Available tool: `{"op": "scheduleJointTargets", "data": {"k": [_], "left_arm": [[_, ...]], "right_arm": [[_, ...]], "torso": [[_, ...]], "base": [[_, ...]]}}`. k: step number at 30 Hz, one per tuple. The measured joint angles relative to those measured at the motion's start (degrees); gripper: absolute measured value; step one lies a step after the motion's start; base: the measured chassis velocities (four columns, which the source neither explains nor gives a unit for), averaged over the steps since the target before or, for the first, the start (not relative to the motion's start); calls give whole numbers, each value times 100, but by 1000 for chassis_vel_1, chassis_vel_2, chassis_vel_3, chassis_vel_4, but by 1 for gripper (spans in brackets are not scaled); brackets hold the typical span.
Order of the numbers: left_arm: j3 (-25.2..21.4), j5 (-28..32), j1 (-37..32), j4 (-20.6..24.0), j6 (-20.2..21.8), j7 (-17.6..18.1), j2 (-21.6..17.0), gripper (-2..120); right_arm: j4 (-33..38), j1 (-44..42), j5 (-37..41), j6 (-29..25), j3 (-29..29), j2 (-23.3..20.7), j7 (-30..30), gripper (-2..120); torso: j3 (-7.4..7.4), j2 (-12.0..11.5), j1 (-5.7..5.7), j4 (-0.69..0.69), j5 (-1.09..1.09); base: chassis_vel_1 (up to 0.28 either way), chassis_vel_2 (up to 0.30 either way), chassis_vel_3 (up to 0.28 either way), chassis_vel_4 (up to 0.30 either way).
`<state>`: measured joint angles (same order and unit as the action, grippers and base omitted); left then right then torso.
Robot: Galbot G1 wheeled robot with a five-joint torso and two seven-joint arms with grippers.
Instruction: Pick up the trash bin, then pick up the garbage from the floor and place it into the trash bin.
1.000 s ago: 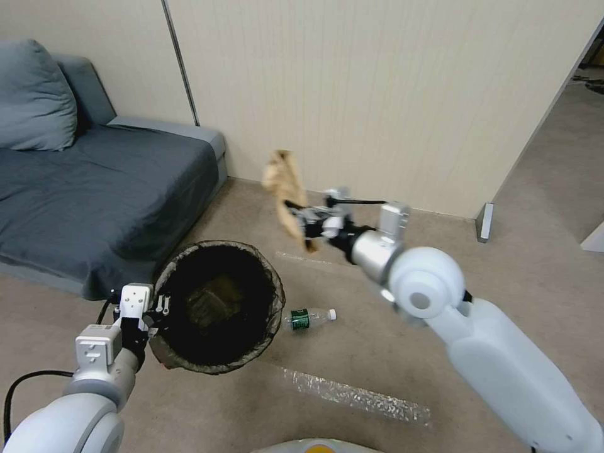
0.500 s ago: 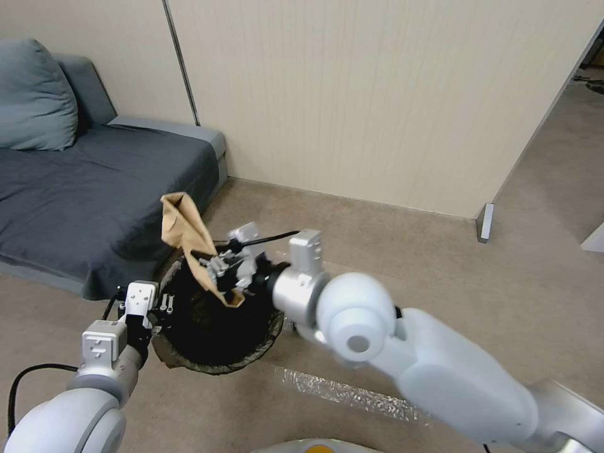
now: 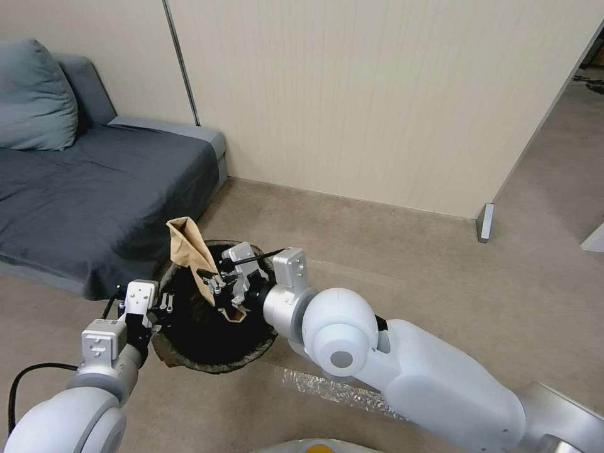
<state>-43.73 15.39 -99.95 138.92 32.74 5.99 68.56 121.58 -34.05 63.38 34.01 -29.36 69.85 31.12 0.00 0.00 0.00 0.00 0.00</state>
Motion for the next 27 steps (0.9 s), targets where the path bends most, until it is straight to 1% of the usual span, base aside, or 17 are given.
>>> {"op": "scheduleJointTargets", "data": {"k": [2, 3, 6, 7, 8, 11, 12, 14, 15, 16, 17, 18, 19, 22, 23, 26, 27], "left_arm": [[0, -8, -14, 5, 0, -4, 1, 4], [0, -8, -14, 5, 0, -4, 1, 4], [-12, -3, -14, 16, -2, -9, -11, 4], [-16, 2, -7, 16, -2, -9, -13, 4], [-16, 2, -7, 16, -2, -9, -13, 4], [-25, 4, 14, 15, -4, -10, -17, 4], [-25, 4, 14, 15, -4, -10, -17, 4], [-32, 5, 19, 11, -5, -11, -16, 4], [-32, 5, 19, 11, -5, -11, -16, 4], [-37, 7, 27, 7, -6, -11, -16, 4], [-38, 8, 29, 7, -6, -11, -16, 4], [-41, 11, 36, 4, -7, -11, -17, 4], [-41, 11, 36, 4, -7, -11, -17, 4], [-43, 22, 35, 2, -8, -13, -9, 4], [-43, 22, 35, 2, -8, -13, -9, 4], [-47, 35, 36, 0, -9, -13, -7, 4], [-47, 35, 36, 0, -9, -13, -7, 4]], "right_arm": [[-32, -43, -275, 27, -29, 6, -16, 7], [-32, -43, -275, 27, -29, 6, -16, 7], [-33, -80, -433, 42, -45, 8, -20, 22], [-25, -81, -434, 52, -25, 14, -9, 28], [-25, -81, -434, 52, -25, 14, -9, 28], [15, -80, -409, 124, 102, 17, 45, 41], [15, -80, -409, 124, 102, 17, 45, 41], [35, -73, -353, 189, 147, -2, 99, 49], [35, -73, -353, 189, 147, -2, 99, 49], [65, -63, -294, 215, 171, -23, 133, 57], [70, -62, -289, 217, 174, -27, 138, 59], [89, -58, -269, 221, 178, -41, 141, 64], [89, -58, -269, 221, 178, -41, 141, 64], [178, -47, -222, 220, 214, -42, 141, 81], [178, -47, -222, 220, 214, -42, 141, 81], [329, -20, -144, 214, 330, -85, 140, 96], [329, -20, -144, 214, 330, -85, 140, 96]], "torso": [[0, 0, 0, 0, 0], [0, 0, 0, 0, 0], [0, 0, 0, 0, 0], [0, 0, 0, 0, 0], [0, 0, 0, 0, 0], [0, 0, 0, 0, 0], [0, 0, 0, 0, 0], [0, 0, 0, 0, 0], [0, 0, 0, 0, 0], [0, 0, 0, 0, 0], [0, 0, 0, 0, 0], [0, 0, 0, 0, 0], [0, 0, 0, 0, 0], [0, 0, 0, 0, 0], [0, 0, 0, 0, 0], [0, 0, 0, 1, 0], [0, 0, 0, 1, 0]], "base": [[0, 0, 0, 0], [0, 0, 0, 0], [0, 0, 0, 0], [0, 0, 0, 0], [0, 0, 0, 0], [0, 0, 0, 0], [0, 0, 0, 0], [0, 0, 0, 0], [0, 0, 0, 0], [0, 0, 0, 0], [0, 0, 0, 0], [0, 0, 0, 0], [0, 0, 0, 0], [0, 0, 0, 0], [0, 0, 0, 0], [0, 0, 0, 0], [0, 0, 0, 0]]}}
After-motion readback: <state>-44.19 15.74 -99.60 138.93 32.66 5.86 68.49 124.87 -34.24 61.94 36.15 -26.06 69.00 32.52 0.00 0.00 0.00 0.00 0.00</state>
